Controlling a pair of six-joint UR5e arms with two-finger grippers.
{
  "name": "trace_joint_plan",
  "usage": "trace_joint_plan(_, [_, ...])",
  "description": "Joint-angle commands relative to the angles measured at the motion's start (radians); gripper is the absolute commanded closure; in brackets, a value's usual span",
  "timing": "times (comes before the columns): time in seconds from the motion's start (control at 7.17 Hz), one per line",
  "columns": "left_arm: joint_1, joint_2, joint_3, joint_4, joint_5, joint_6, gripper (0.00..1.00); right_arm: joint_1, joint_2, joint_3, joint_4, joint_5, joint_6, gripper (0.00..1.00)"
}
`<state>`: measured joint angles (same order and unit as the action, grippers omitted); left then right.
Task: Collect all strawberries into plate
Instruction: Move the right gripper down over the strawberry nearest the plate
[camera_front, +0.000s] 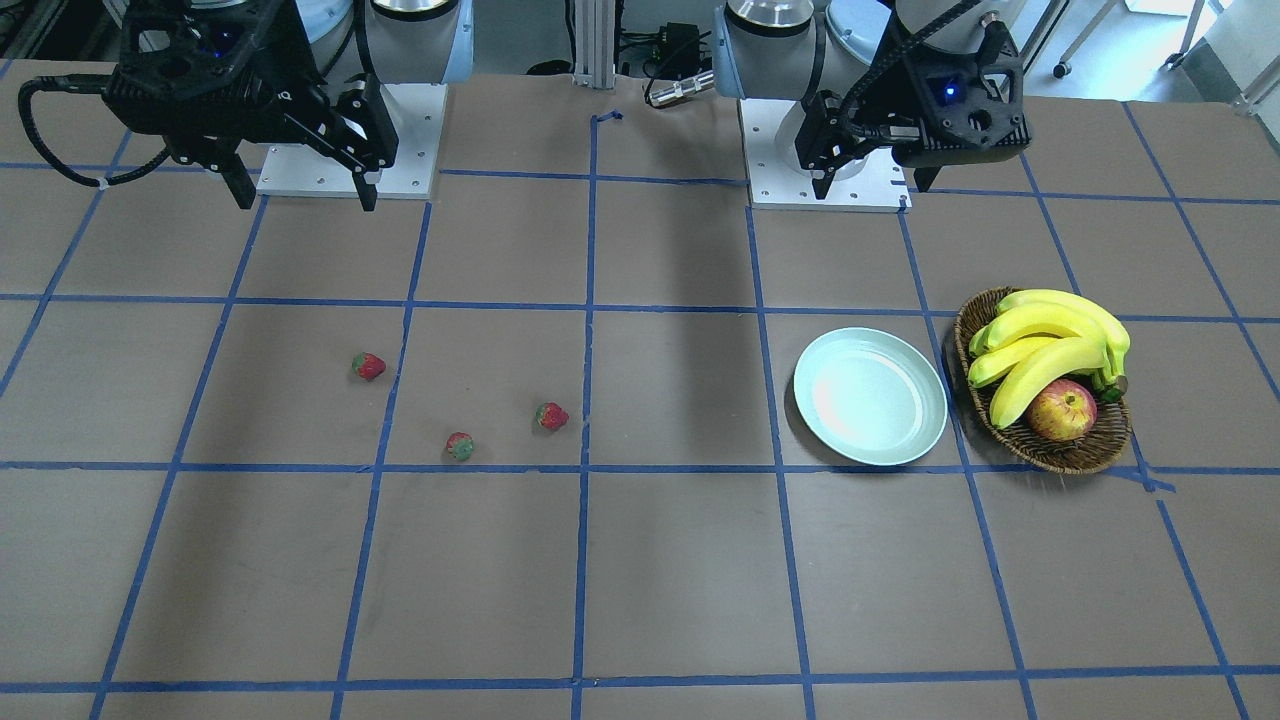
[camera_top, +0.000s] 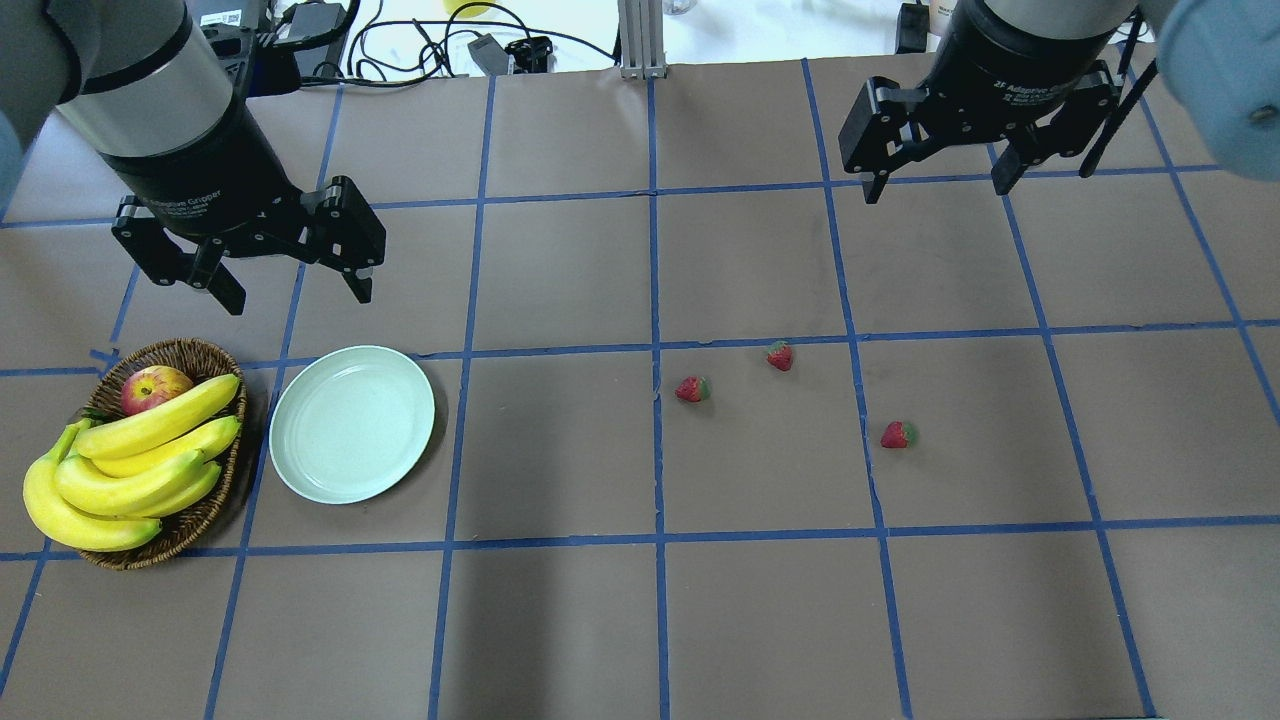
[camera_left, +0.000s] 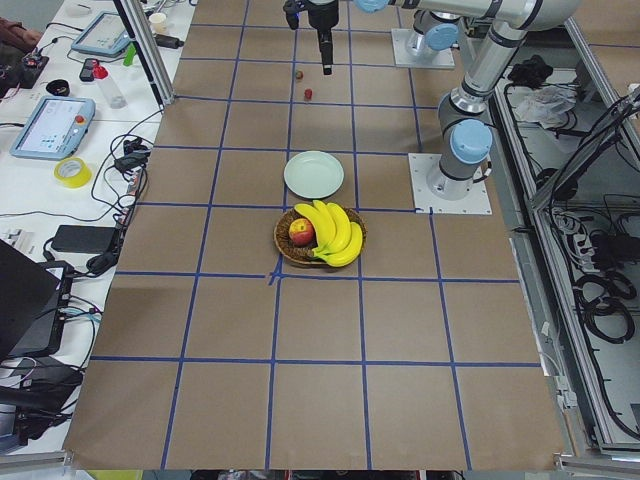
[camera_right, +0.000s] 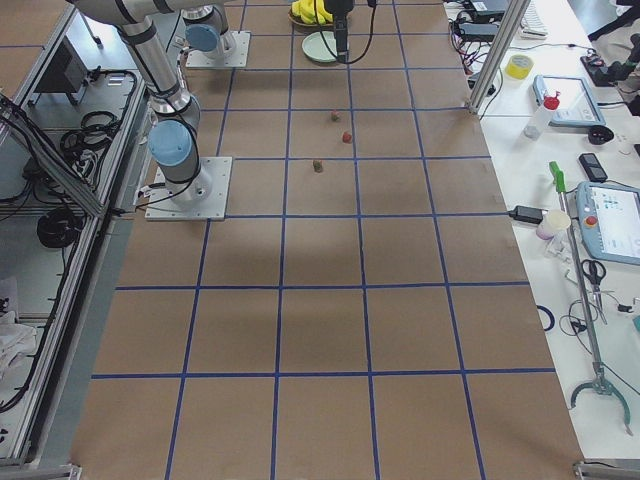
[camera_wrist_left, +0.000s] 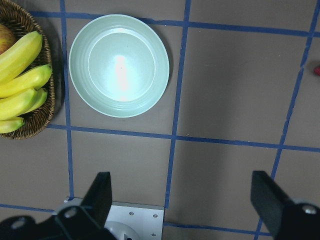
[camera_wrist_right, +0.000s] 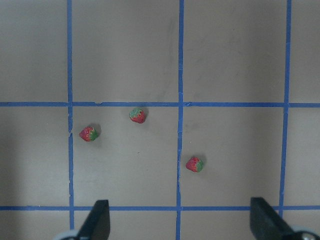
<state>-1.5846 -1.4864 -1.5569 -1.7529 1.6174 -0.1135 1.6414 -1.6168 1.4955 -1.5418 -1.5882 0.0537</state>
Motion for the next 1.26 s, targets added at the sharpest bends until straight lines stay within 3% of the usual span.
trace_joint_plan(0.0, [0.000,0.000,0.001,-0.002,-0.007,-0.002,0.00,-0.002,0.000,0.000,0.000,-0.001,0.000,0.00])
trace_joint_plan(0.98, [0.000,0.002,0.001,-0.003,-0.014,-0.006,0.00,0.005,0.090,0.054,-0.053,0.005,0.026,0.00])
trace_joint_plan(1.12, [0.000,0.002,0.001,-0.003,-0.013,-0.002,0.00,0.009,0.127,0.060,-0.057,0.007,0.100,0.00])
